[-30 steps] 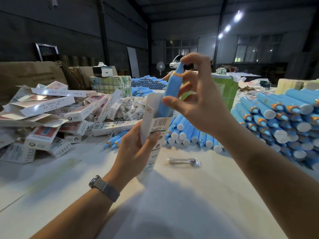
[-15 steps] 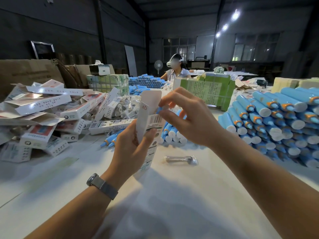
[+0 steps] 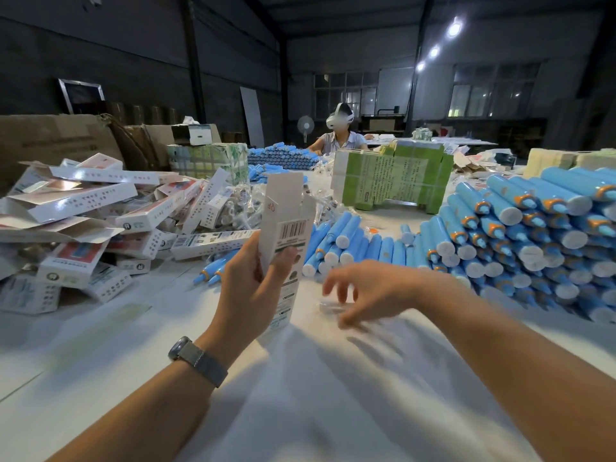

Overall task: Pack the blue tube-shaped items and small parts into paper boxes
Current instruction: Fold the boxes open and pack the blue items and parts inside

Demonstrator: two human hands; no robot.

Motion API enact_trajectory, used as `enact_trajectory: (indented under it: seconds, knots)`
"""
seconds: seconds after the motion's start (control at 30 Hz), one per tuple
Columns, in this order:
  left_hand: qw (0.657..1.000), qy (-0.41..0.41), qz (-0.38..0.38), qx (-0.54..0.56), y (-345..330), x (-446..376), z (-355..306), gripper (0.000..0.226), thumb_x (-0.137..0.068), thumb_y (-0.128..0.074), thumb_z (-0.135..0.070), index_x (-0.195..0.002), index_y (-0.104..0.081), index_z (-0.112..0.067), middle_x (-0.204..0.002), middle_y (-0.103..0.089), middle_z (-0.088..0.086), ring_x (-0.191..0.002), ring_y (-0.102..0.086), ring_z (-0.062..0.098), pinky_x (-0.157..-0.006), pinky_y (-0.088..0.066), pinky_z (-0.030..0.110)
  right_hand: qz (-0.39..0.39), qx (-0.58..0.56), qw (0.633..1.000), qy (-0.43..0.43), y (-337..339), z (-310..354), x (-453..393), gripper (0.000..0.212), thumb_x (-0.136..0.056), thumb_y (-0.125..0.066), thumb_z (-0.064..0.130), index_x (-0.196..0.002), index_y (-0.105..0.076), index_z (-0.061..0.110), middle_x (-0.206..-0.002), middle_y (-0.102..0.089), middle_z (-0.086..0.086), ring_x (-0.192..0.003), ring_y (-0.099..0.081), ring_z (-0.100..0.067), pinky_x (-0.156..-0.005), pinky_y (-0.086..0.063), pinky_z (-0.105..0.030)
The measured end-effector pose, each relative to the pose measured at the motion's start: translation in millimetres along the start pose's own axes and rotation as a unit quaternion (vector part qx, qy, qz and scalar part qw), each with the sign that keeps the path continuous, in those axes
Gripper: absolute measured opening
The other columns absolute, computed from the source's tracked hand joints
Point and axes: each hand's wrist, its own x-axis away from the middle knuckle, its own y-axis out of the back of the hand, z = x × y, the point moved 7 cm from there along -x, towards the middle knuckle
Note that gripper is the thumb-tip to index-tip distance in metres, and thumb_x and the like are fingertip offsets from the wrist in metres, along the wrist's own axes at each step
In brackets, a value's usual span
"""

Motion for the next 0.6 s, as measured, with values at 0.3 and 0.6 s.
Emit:
enact_trajectory:
  seconds: [0.3, 0.6]
  knots:
    - [1.000, 0.008, 0.005, 0.028, -1.7, 0.2, -0.5, 0.029, -0.085, -0.054, -0.050, -0.106, -0.061, -0.032, -0.099, -0.071, -0.023, -0.089, -0.066, 0.002, -0.073, -0.050, 0.016, -0.145, -0.142, 0.976, 0.075, 33.3, 9.2, 6.3, 0.053, -0.082, -0.062, -0.002, -0.117, -0.051, 0.037, -0.078, -0.059, 0.006, -0.060, -0.055, -0.005, -0.061, -0.046, -0.021]
    - [1.000, -0.014, 0.015, 0.014, -5.0, 1.2, -5.9, 0.024, -0.088, -0.054, -0.045, -0.108, -0.061, -0.034, -0.098, -0.070, -0.027, -0.090, -0.067, -0.001, -0.072, -0.049, 0.011, -0.482, -0.412, 0.726, 0.267, 118.7, 67.3, 76.0, 0.039, -0.077, -0.058, -0.010, -0.104, -0.053, 0.017, -0.076, -0.056, -0.006, -0.057, -0.062, -0.016, -0.050, -0.052, -0.028]
